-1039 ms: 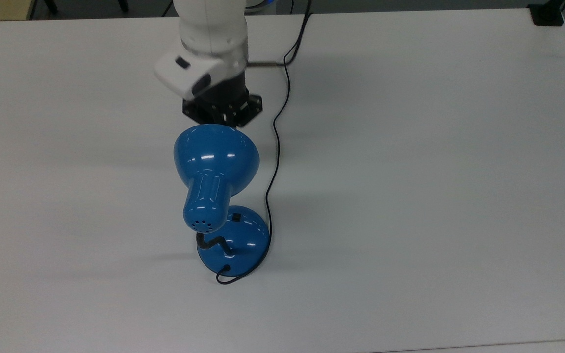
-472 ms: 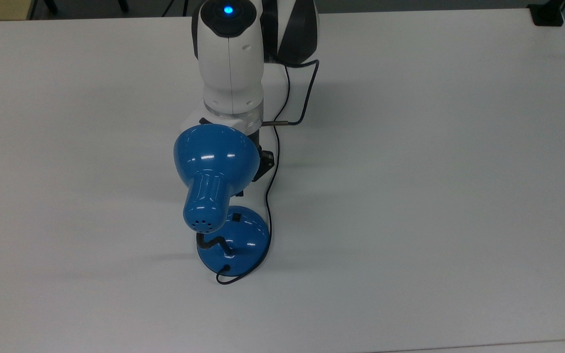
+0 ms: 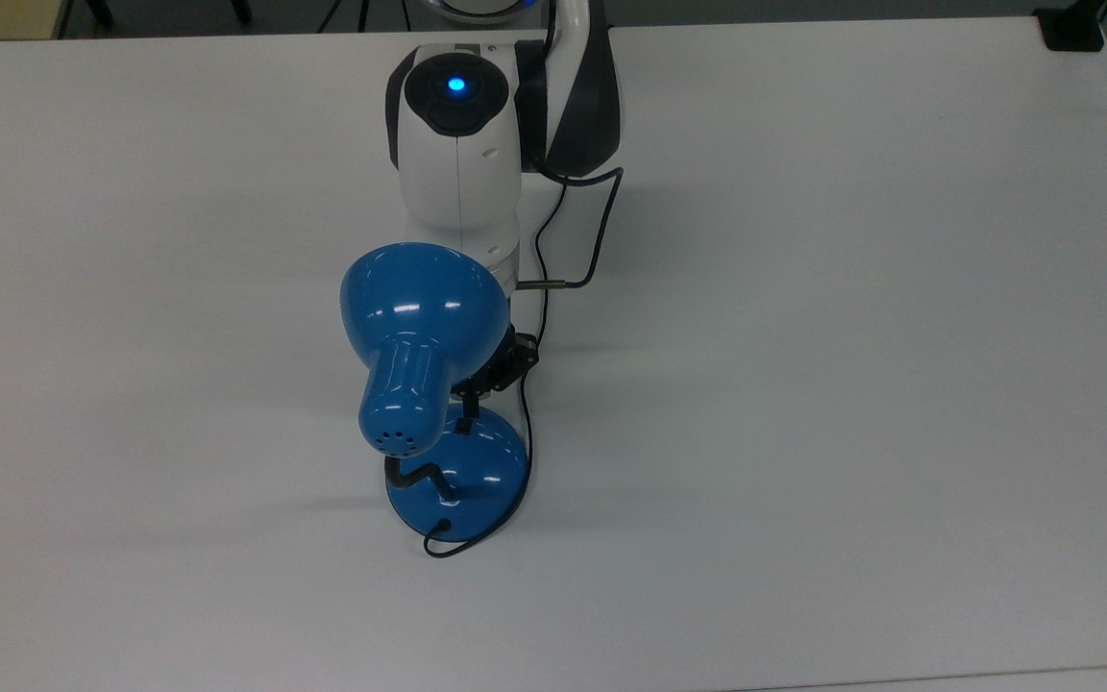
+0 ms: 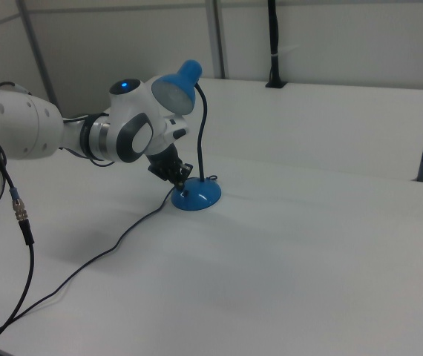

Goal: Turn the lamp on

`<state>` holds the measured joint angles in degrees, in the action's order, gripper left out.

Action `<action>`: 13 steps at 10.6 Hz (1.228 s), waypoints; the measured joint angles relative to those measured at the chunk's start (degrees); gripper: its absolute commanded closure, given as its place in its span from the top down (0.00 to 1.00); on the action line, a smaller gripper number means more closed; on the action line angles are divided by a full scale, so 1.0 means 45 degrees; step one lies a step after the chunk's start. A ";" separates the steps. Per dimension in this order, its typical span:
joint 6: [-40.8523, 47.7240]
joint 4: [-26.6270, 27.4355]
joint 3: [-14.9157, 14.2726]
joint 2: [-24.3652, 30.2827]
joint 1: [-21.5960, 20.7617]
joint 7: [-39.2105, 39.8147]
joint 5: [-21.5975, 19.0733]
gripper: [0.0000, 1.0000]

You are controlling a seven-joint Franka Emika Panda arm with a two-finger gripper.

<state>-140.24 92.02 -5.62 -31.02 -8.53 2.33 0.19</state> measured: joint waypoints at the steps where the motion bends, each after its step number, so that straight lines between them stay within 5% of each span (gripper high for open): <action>1: -0.0488 -0.0049 0.0000 -0.0138 0.0000 -0.0173 0.0001 0.00; 9: -0.1308 -0.0380 -0.0004 -0.0551 -0.0028 -0.0492 0.0148 0.00; 11: -0.0594 -0.0010 -0.0016 0.0356 0.0045 -0.0689 0.0145 0.00; 13: 0.2592 0.0486 0.0038 0.2149 0.0301 -0.0746 0.0137 0.03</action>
<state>-128.57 94.21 -5.45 -21.35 -7.17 -1.02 0.81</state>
